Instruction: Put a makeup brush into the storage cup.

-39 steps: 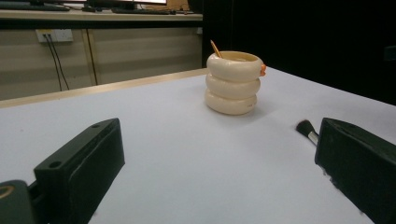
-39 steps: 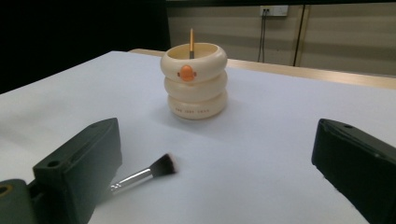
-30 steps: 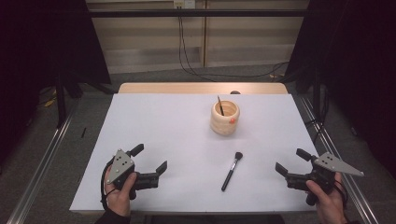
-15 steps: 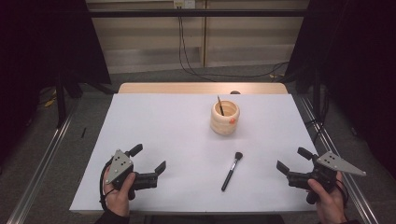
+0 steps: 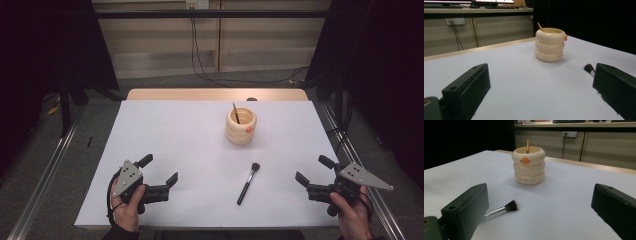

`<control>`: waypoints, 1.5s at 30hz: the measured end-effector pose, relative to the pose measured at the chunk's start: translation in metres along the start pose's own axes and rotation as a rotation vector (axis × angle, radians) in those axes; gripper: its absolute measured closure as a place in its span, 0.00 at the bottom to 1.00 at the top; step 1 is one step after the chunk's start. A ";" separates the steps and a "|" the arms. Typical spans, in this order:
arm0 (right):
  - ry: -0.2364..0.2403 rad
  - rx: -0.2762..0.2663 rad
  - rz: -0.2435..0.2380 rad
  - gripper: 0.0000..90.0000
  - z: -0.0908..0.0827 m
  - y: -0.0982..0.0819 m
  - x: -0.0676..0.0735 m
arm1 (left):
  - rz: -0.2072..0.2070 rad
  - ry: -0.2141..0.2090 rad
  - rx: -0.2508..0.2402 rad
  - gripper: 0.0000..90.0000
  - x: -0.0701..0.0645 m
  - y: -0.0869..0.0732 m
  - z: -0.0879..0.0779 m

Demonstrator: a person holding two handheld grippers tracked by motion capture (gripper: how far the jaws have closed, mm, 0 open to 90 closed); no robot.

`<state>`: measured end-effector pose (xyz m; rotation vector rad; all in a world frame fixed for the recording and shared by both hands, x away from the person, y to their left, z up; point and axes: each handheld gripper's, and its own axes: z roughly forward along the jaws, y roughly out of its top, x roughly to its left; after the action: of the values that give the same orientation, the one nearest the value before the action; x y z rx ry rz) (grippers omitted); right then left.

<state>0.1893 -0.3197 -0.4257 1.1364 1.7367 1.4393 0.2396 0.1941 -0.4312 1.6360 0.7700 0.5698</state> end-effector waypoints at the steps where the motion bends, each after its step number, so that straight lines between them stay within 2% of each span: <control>1: 0.006 -0.001 -0.009 0.01 0.001 0.002 0.000 | 0.000 -0.001 0.000 0.01 0.000 0.000 0.000; 7: 0.054 0.020 -0.033 0.01 0.012 0.011 0.002 | 0.001 0.001 0.001 0.01 0.000 0.000 -0.001; 15: 0.106 0.020 -0.028 0.01 0.034 0.023 0.005 | 0.006 -0.001 0.005 0.01 -0.001 0.000 0.000; 28: 0.119 0.008 -0.060 0.02 0.064 0.042 0.013 | 0.004 -0.011 0.001 0.01 -0.002 0.000 0.001; 38: 0.109 -0.030 -0.072 0.00 0.092 0.057 0.020 | 0.011 -0.009 0.007 0.01 0.000 0.000 0.001; 42: 0.111 -0.021 -0.081 0.00 0.097 0.060 0.020 | 0.001 -0.007 0.001 0.01 0.001 0.000 0.001; 45: 0.130 0.001 -0.080 0.00 0.100 0.060 0.022 | 0.002 -0.002 0.004 0.01 0.000 0.000 0.001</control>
<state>0.2793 -0.2528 -0.3887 0.9809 1.8509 1.4919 0.2407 0.1938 -0.4314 1.6407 0.7686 0.5689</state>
